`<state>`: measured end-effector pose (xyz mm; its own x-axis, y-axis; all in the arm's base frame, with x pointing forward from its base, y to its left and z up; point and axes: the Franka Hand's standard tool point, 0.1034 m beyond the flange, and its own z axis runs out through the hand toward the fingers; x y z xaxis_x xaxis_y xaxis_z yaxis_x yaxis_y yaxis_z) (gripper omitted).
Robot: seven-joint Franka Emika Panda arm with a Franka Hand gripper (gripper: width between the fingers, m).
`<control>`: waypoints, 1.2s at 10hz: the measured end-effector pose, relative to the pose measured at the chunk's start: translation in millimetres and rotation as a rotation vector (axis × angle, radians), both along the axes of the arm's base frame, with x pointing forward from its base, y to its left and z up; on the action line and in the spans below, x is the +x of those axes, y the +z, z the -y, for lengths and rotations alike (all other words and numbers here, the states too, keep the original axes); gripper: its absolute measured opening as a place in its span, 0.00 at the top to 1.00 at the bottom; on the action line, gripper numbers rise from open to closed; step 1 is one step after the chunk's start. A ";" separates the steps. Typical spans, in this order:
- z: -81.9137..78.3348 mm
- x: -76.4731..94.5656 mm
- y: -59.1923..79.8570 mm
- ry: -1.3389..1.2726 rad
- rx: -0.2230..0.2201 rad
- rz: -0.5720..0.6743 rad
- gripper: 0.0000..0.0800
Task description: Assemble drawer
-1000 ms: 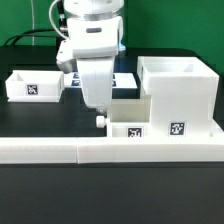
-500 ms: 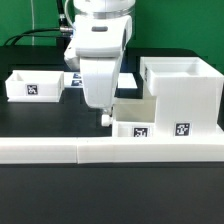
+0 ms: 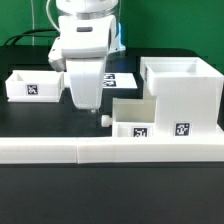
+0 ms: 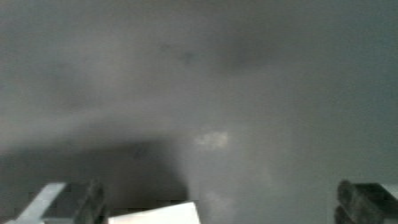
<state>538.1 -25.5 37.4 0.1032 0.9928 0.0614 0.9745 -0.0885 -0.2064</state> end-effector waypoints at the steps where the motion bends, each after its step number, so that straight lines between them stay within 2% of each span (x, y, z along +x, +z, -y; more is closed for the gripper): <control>1: -0.2 -0.9 -0.6 -0.001 0.000 -0.002 0.19; 3: 2.8 -0.9 -1.6 0.018 0.004 -0.002 0.19; 4: 11.7 2.8 -3.1 0.095 0.025 0.003 0.19; 5: 12.5 6.8 -4.5 0.095 0.027 0.007 0.19; 9: -0.4 7.0 -9.4 0.058 0.026 -0.003 0.19; 12: -6.2 8.6 -11.5 -0.018 0.001 -0.012 0.19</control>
Offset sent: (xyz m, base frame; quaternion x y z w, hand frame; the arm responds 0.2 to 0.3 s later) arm 0.0232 -0.0258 -0.0025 0.0110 0.0439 -0.1731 0.9839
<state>546.7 -19.3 25.9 0.1217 0.9907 0.0607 0.9702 -0.1058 -0.2180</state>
